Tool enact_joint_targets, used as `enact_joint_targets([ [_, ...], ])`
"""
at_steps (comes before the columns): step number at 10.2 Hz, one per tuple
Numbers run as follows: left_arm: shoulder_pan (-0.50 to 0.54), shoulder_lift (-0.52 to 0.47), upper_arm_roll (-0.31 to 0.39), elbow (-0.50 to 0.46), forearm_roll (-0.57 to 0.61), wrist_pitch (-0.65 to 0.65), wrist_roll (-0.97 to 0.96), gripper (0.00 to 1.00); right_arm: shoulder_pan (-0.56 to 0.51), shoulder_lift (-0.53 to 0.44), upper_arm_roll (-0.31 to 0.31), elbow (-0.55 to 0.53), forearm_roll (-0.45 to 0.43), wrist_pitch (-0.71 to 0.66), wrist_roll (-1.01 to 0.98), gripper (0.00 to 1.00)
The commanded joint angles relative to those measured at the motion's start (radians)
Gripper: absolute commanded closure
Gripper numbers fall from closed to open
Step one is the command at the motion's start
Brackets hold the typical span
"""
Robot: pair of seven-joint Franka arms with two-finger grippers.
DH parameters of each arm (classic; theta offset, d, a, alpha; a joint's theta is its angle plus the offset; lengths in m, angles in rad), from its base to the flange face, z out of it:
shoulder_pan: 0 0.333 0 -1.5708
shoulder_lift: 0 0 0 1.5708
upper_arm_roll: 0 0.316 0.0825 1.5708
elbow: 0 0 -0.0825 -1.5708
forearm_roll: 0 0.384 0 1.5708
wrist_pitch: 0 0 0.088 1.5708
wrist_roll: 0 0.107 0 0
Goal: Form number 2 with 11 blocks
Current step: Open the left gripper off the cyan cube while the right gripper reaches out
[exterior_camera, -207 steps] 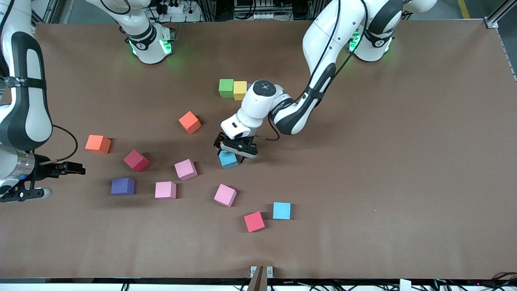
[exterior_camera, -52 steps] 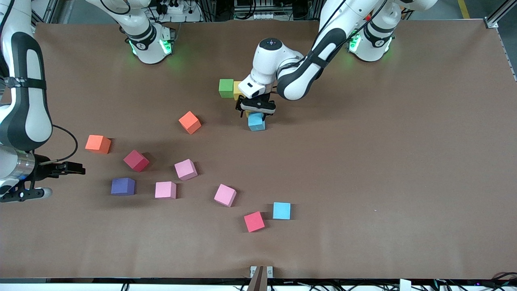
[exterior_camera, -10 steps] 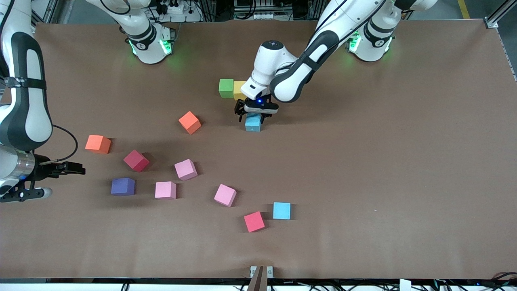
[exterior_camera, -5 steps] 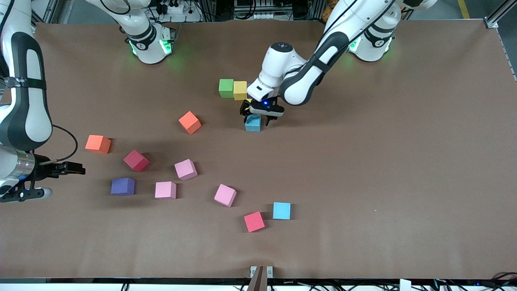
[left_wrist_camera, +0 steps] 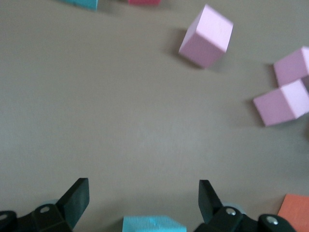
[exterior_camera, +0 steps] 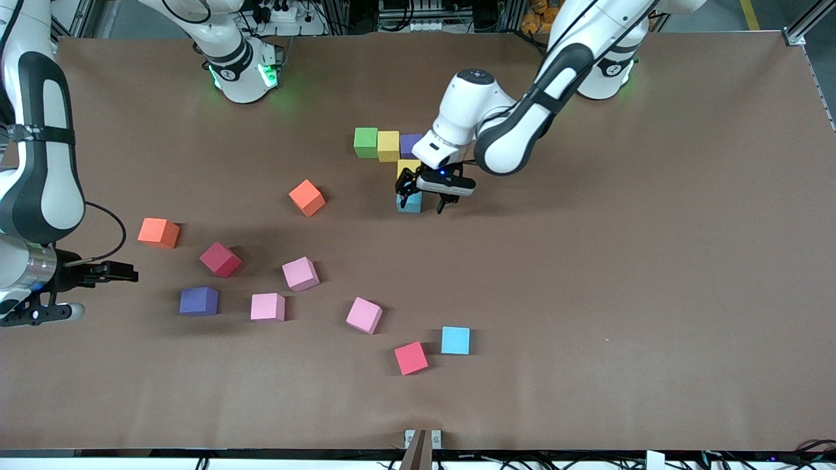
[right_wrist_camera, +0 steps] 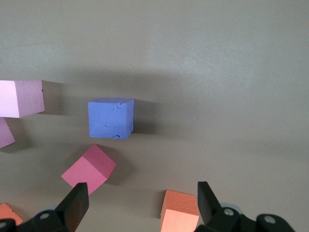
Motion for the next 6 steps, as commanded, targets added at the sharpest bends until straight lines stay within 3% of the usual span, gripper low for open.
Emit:
enact_joint_targets([
  [1,0.043,0.011,-0.006,0.083,0.018,0.017,0.104,0.0,0.047,0.0,0.01,0.008,0.015,-0.002,0.007,0.0],
  [4,0.014,0.191,0.0,0.348,0.02,0.013,0.181,0.0,0.158,0.014,0.01,-0.004,0.035,0.05,0.03,0.0],
  [6,0.005,0.261,0.003,0.452,0.009,0.011,0.28,0.0,0.214,0.02,0.01,-0.036,0.044,0.041,0.03,0.0],
])
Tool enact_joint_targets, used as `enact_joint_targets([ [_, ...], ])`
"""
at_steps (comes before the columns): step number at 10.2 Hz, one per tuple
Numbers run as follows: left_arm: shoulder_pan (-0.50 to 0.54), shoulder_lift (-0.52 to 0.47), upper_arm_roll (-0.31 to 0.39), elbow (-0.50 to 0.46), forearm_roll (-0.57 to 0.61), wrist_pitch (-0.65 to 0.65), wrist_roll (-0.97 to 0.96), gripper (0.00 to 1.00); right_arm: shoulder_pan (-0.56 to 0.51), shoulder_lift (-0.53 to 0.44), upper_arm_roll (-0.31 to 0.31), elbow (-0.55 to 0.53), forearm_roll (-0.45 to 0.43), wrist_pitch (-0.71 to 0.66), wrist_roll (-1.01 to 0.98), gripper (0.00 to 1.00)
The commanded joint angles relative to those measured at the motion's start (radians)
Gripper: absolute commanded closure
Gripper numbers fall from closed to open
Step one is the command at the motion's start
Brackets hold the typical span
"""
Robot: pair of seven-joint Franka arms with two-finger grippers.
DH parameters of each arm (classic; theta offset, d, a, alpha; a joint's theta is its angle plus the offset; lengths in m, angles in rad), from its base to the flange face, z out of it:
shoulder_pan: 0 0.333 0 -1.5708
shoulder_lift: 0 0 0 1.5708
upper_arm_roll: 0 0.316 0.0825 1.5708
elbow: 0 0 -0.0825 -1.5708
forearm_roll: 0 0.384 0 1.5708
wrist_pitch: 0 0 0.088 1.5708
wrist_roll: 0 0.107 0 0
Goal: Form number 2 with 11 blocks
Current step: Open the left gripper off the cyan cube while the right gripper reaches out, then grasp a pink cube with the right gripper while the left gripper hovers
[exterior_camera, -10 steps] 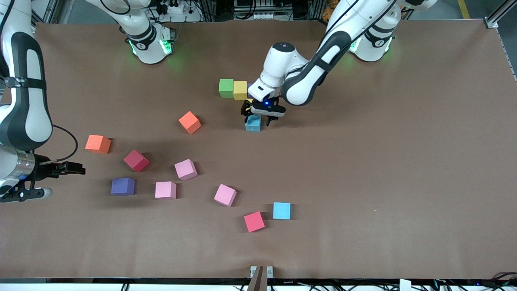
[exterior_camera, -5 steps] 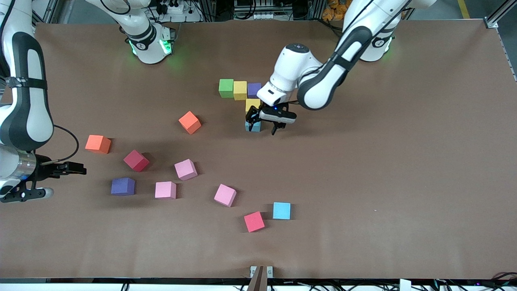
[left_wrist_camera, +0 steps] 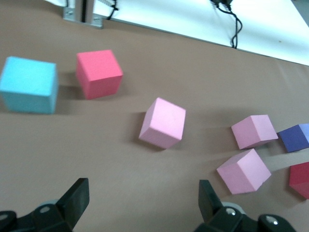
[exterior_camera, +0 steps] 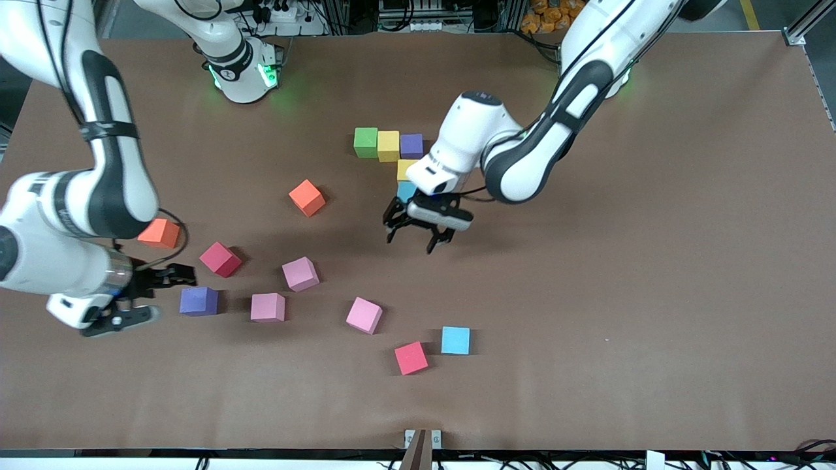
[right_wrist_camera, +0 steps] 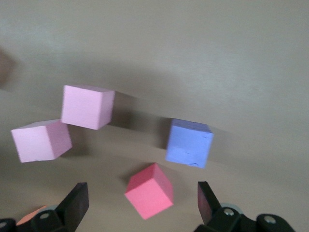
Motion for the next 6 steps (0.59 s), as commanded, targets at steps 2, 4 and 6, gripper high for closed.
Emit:
enact_joint_targets([
  [2,0.014,0.089,0.003,0.118,0.015,0.007,0.2,0.0,0.081,0.001,-0.008,-0.09,0.023,0.045,0.0,0.0],
  [4,0.069,0.075,-0.003,0.119,0.02,0.073,0.404,0.0,0.095,-0.002,-0.008,-0.129,0.025,0.09,0.001,0.0],
  [6,0.069,0.081,0.0,0.123,0.021,0.096,0.448,0.0,0.1,0.006,-0.008,-0.153,0.025,0.152,0.02,0.0],
])
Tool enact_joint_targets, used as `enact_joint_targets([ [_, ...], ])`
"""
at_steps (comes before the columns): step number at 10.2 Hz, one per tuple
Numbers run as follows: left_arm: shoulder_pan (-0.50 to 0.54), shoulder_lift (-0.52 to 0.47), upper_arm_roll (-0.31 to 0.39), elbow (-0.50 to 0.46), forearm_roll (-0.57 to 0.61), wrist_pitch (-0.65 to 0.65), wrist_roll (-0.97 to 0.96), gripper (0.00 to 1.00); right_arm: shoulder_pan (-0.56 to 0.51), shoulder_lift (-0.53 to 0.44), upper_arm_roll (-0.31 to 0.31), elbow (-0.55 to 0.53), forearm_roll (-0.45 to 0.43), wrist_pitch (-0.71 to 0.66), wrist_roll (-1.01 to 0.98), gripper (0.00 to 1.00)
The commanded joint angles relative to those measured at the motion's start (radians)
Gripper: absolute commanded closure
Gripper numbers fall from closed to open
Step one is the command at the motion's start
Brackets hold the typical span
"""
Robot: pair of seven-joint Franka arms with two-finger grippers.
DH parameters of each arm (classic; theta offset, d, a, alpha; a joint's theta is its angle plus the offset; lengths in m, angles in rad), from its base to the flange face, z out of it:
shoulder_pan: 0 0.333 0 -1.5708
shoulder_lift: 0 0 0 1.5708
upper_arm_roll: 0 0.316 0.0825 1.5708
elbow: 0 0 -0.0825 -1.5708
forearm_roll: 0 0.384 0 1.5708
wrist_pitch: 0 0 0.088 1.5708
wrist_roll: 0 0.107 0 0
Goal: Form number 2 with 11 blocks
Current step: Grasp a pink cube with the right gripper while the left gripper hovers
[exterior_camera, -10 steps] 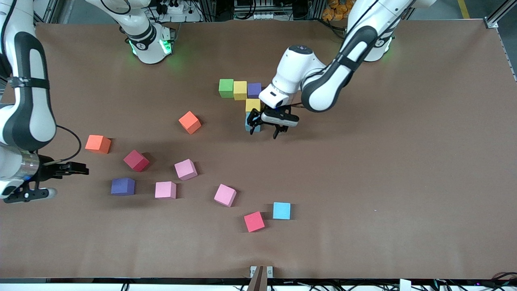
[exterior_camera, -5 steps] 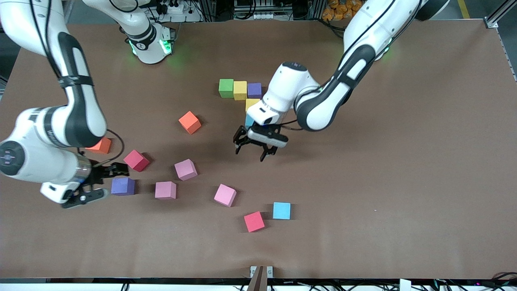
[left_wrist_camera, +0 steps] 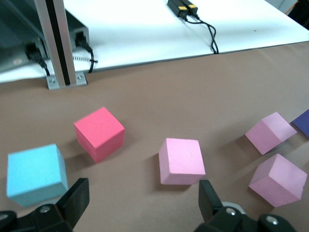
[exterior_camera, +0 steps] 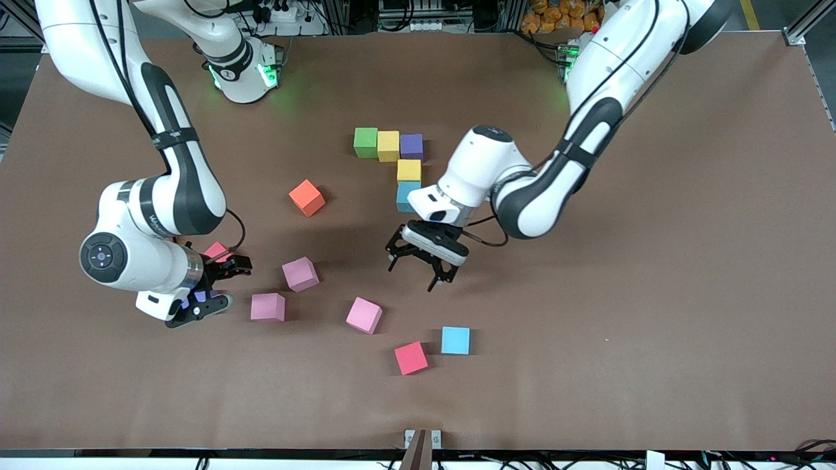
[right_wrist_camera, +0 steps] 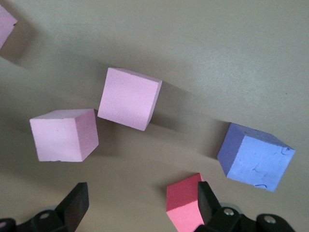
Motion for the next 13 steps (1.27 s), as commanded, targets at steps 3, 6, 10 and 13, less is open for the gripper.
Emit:
enact_joint_targets([
  [3,-0.006,0.018,0.031,0.023,0.023,0.018,0.169,0.0,0.041,0.059,-0.007,-0.022,0.015,0.149,0.053,0.0],
  [6,-0.047,0.021,0.048,0.073,0.05,0.034,0.301,0.0,0.067,0.125,-0.012,0.039,0.012,0.179,0.125,0.0],
  [10,-0.041,0.018,0.158,0.185,0.044,0.025,0.298,0.0,0.08,0.199,-0.014,0.111,-0.006,0.19,0.257,0.0],
  [13,-0.007,-0.006,0.168,0.181,0.038,0.025,0.296,0.0,0.075,0.236,-0.017,0.145,-0.033,0.208,0.259,0.0],
])
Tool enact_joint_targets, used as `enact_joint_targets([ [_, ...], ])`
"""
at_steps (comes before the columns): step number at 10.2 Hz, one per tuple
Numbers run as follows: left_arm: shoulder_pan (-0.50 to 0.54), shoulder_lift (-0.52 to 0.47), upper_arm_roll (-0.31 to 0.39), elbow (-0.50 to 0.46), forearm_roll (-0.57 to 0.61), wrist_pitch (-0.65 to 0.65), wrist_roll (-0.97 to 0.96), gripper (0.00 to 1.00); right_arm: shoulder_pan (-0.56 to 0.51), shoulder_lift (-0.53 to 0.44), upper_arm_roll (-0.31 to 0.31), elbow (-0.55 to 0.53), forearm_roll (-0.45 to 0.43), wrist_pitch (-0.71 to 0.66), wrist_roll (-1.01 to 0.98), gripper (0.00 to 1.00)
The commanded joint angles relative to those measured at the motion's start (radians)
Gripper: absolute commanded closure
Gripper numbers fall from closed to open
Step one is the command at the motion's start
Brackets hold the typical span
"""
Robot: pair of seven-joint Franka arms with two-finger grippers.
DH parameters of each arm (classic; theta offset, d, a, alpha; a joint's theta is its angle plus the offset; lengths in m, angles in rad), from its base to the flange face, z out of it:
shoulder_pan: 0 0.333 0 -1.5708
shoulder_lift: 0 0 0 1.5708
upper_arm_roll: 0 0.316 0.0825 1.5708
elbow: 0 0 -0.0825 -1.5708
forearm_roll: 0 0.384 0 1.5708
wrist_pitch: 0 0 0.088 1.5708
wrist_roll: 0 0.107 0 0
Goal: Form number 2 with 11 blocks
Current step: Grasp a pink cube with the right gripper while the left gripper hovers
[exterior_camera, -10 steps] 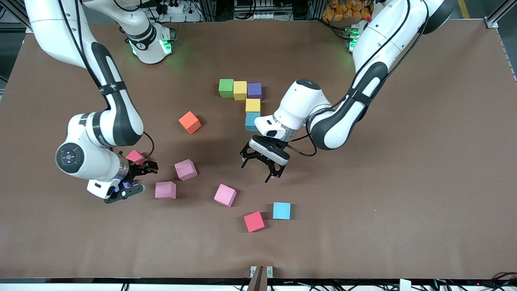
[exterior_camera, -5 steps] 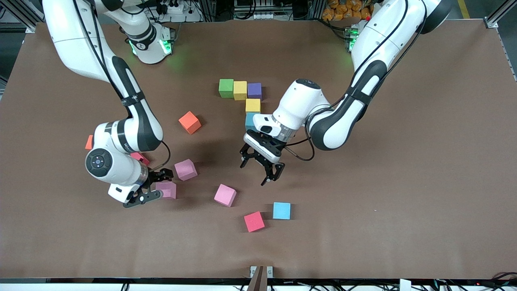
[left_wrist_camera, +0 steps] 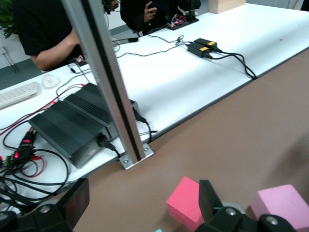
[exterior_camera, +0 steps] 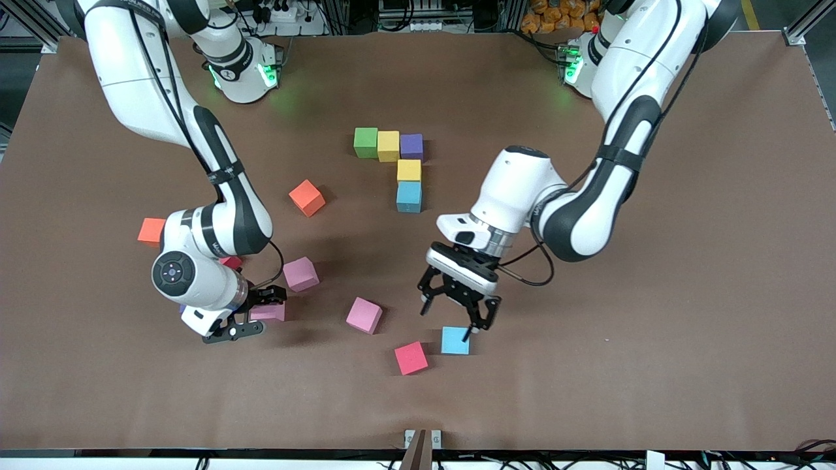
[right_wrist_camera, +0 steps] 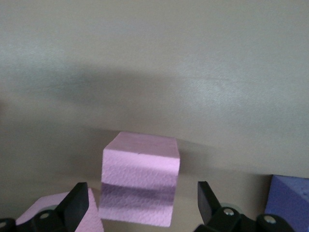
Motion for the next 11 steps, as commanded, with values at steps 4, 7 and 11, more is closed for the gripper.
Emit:
enact_joint_targets([
  [4,0.029,-0.026,-0.011,0.003,-0.101,-0.001,-0.002,0.0,-0.001,0.048,0.0,0.044,-0.013,0.026,0.039,0.0],
  [7,0.023,-0.037,-0.02,0.003,-0.271,-0.004,-0.001,0.0,0.004,0.063,0.0,0.045,-0.01,0.043,0.148,0.83],
  [11,0.026,-0.097,-0.112,-0.005,-0.357,-0.114,-0.004,0.0,0.013,-0.004,-0.014,0.031,-0.001,0.026,0.237,1.0],
])
